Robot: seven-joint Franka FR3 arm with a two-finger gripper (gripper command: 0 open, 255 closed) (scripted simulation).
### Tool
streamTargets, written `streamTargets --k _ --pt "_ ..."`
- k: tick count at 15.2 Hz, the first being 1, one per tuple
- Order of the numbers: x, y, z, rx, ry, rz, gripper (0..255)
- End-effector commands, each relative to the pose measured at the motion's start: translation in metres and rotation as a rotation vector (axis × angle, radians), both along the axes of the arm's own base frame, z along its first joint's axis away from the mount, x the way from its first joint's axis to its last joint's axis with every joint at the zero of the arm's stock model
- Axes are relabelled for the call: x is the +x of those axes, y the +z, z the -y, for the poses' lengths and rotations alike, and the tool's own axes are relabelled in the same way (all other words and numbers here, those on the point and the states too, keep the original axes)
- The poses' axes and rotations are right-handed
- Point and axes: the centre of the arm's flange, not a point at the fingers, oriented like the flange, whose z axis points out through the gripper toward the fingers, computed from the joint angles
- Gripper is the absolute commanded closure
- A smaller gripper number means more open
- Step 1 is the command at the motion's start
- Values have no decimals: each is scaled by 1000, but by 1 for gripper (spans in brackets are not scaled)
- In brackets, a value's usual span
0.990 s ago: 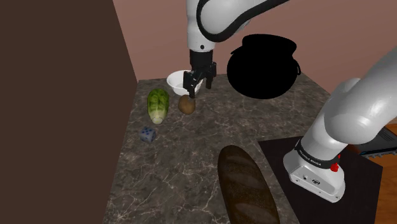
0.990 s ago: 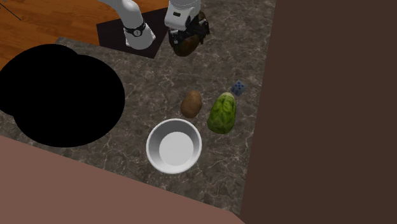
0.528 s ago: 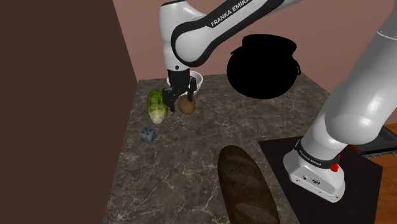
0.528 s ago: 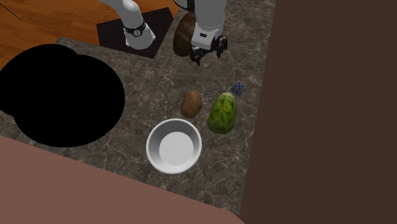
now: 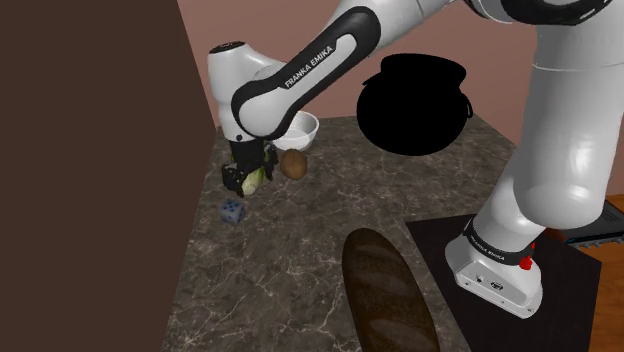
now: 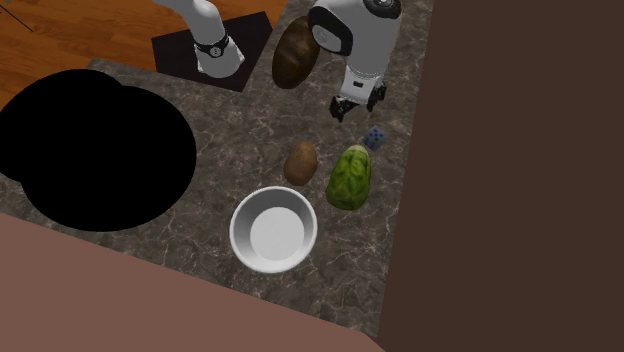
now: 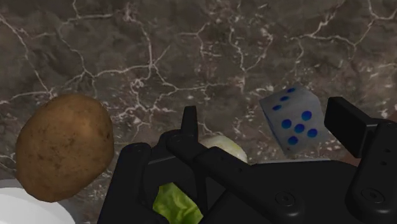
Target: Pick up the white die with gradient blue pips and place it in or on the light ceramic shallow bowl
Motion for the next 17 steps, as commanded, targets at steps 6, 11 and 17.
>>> streamTargets --k 6,11,17 --pt "34 -51 -62 -15 -3 6 0" --pt "33 -78 -62 -15 -3 6 0" --pt "32 -91 -62 -15 -3 6 0"
